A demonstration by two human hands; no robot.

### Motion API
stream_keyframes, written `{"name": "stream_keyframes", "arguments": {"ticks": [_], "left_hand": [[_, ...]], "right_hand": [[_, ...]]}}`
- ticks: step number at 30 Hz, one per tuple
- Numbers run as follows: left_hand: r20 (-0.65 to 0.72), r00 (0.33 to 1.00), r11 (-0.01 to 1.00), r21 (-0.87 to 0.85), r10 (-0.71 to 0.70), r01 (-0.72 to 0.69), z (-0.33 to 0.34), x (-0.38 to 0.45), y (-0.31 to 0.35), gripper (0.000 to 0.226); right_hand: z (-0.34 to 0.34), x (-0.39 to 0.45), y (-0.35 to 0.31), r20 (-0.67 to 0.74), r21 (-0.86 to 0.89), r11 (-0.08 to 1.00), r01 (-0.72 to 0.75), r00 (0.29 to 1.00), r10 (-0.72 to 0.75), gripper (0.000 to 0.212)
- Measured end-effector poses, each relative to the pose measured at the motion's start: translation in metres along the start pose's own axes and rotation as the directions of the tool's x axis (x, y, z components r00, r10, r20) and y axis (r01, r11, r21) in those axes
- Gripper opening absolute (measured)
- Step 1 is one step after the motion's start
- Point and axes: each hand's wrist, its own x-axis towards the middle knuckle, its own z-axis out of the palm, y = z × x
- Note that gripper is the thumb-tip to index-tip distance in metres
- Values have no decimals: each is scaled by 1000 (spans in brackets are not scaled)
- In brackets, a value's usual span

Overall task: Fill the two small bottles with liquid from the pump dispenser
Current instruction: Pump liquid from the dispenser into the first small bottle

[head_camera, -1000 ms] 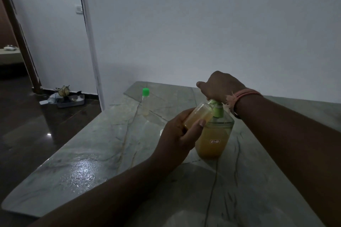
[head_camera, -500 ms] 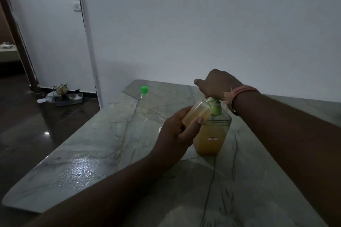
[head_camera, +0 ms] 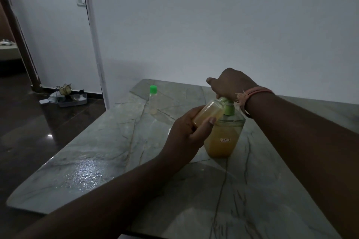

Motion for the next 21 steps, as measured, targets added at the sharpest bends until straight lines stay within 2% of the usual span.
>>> {"name": "stream_keyframes", "arguments": {"ticks": [3, 7, 15, 17, 21], "left_hand": [[3, 1000, 1000, -2, 10, -10, -1, 0, 1, 22], [-5, 1000, 1000, -10, 18, -18, -1, 3, 0, 15], [2, 1000, 1000, 12, -7, 7, 0, 1, -2, 28], [10, 1000, 1000, -5, -8, 8, 0, 0, -1, 23], [6, 1000, 1000, -18, 21, -21, -1, 1, 1, 16]], "right_hand": [[-6, 0, -3, -27, -43, 999, 20, 999, -21, 43], [4, 3, 0, -48, 44, 999, -8, 999, 10, 49], [2, 3, -1, -10, -3, 1000, -1, 1000, 1, 41], [-3, 3, -4, -12, -31, 1000, 6, 1000, -7, 43], [4, 4, 1, -44, 97, 995, -11, 999, 15, 52]]}}
